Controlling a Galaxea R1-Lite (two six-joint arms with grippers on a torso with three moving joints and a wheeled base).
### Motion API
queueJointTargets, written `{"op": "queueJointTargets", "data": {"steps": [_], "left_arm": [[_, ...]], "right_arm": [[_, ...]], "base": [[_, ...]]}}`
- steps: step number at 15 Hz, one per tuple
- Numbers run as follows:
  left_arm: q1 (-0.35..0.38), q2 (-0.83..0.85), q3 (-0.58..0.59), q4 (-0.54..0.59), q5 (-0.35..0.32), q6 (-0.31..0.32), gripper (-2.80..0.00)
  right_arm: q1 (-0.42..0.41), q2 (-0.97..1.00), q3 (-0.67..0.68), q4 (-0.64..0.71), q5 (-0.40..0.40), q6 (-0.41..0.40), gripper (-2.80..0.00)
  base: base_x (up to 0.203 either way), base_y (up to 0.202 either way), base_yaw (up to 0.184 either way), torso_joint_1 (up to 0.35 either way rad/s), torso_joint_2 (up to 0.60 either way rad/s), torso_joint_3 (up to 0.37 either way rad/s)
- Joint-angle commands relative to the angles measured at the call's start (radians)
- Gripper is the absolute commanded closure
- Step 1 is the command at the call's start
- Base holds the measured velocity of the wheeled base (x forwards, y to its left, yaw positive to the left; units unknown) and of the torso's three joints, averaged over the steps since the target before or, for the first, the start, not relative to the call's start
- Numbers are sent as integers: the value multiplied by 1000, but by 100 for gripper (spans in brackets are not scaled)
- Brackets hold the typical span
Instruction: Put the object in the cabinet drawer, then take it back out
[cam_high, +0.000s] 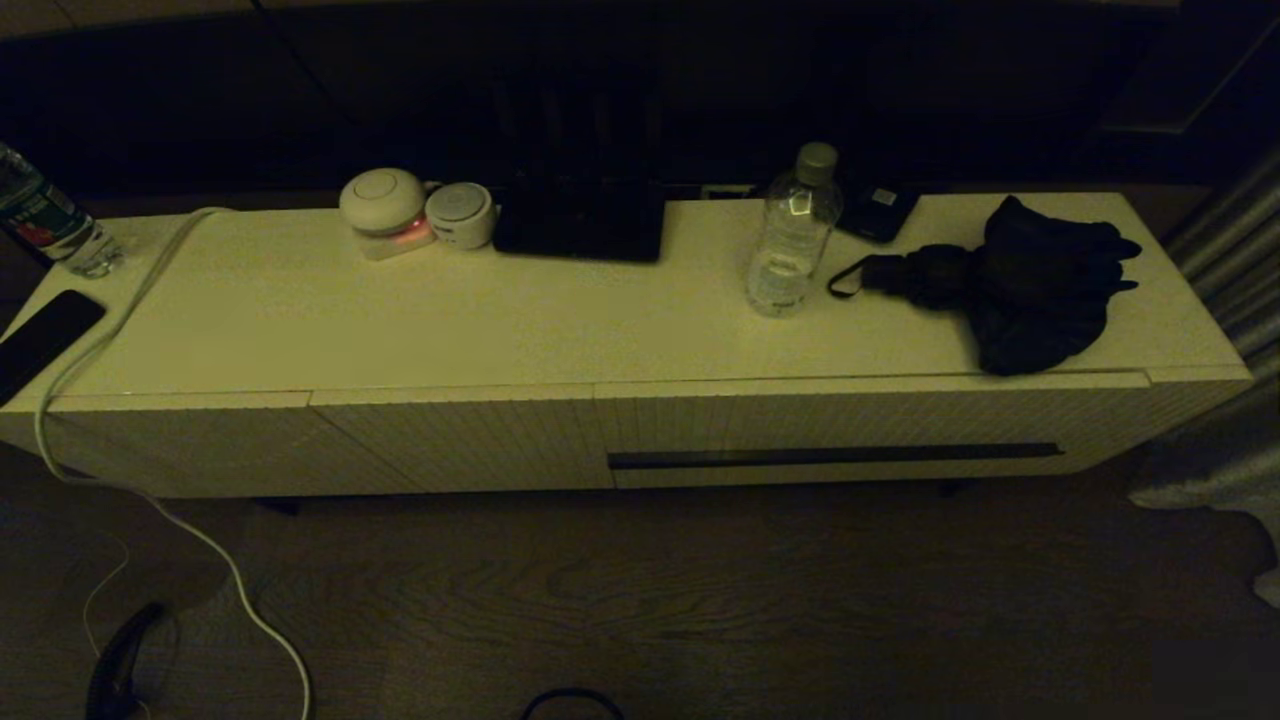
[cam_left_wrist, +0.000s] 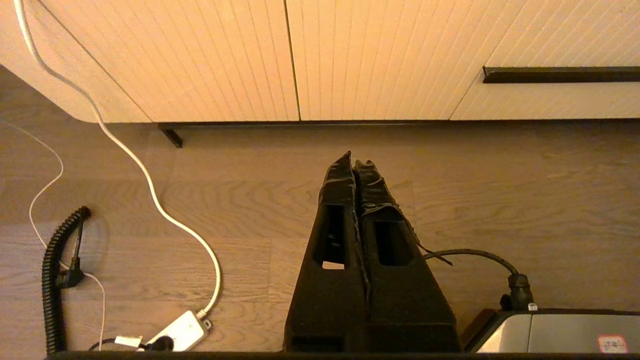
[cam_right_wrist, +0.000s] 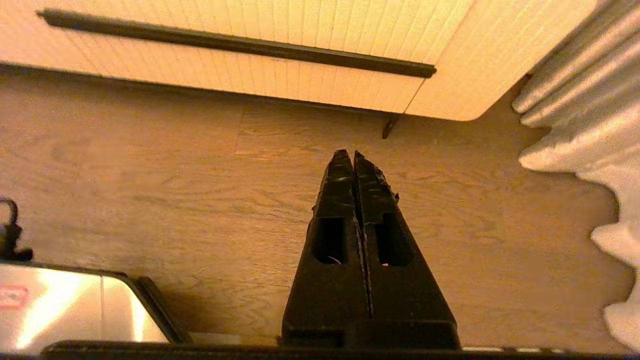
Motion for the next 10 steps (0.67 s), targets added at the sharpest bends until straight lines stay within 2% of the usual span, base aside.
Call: {"op": "queueJointTargets", "data": {"steps": [1,10], "left_arm": [[0,-2,1,0,0,0,0],[0,-2,1,0,0,0,0]], "right_arm": [[0,0,0,3,-8,41,0],[-1,2,0,1,-10,44,0]], "base": [[0,0,0,0,0,0],[0,0,0,0,0,0]]}}
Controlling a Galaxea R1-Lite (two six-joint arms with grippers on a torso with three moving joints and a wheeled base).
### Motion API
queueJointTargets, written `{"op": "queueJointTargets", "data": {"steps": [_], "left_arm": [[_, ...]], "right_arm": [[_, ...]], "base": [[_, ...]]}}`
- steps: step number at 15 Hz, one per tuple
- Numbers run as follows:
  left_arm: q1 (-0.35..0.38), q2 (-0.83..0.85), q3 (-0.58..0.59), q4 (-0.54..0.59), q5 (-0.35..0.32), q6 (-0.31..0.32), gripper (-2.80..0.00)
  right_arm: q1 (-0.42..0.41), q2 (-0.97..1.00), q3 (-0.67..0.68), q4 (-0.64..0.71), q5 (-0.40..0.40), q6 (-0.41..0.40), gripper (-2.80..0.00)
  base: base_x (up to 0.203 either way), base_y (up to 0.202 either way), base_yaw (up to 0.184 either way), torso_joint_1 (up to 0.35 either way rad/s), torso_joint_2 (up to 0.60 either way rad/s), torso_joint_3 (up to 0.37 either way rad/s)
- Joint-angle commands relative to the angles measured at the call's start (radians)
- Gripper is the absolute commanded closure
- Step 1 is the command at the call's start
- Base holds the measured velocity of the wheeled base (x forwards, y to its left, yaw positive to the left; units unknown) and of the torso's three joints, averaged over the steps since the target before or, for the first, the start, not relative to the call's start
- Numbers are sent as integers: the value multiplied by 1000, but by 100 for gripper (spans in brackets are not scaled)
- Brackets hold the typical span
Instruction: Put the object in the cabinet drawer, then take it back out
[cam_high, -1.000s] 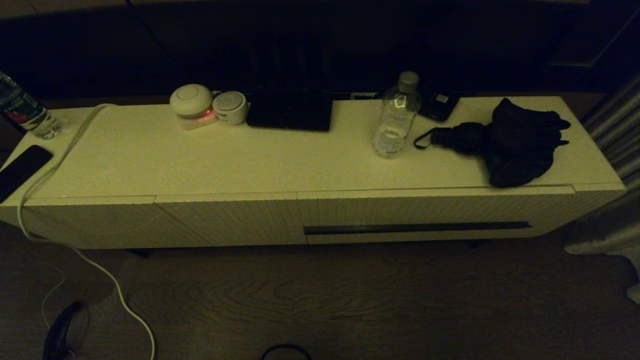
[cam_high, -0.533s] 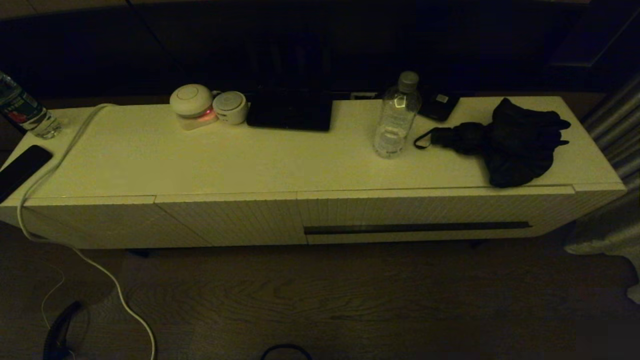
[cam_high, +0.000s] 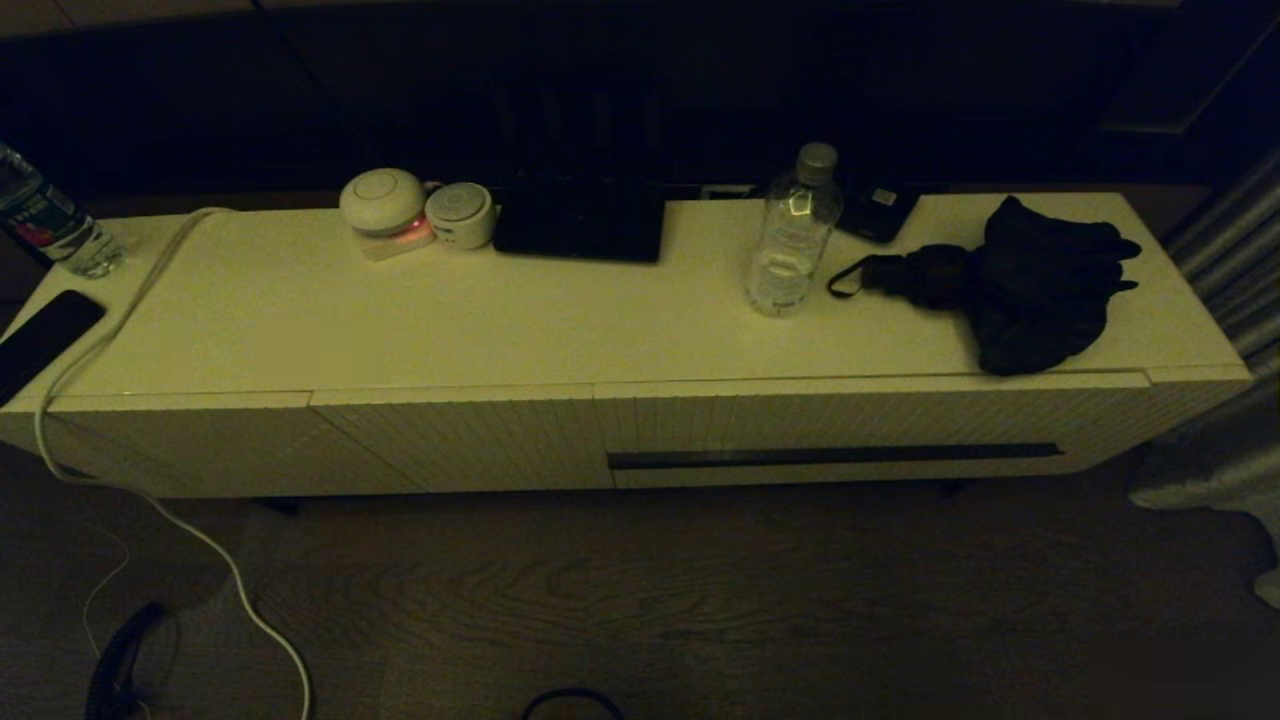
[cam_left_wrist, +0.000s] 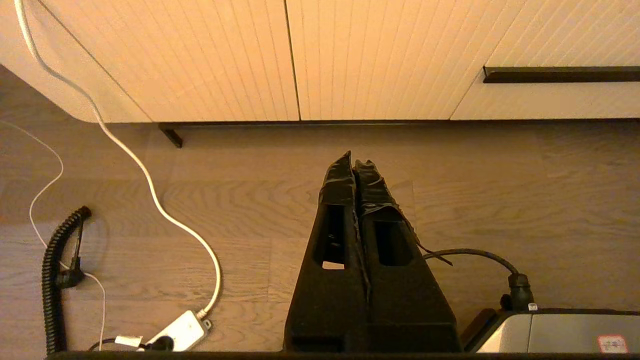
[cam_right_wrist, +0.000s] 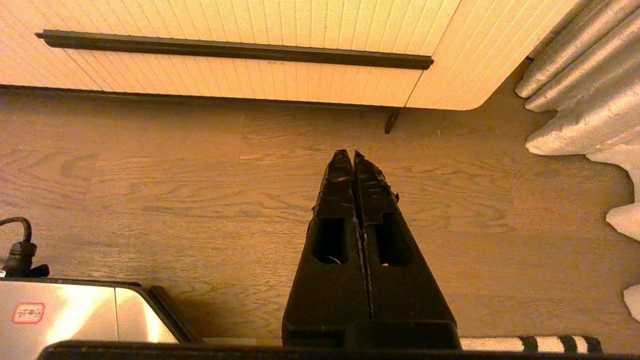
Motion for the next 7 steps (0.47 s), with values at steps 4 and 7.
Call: {"op": "queueJointTargets", "data": {"steps": [4,7], "left_arm": [[0,-2,0,0,0,0,0],[0,-2,0,0,0,0,0]], "right_arm": [[-1,2,0,-1,1,3,0],[-1,2,0,-3,0,10,0]], "base": [[0,0,0,0,0,0],[0,0,0,0,0,0]]}}
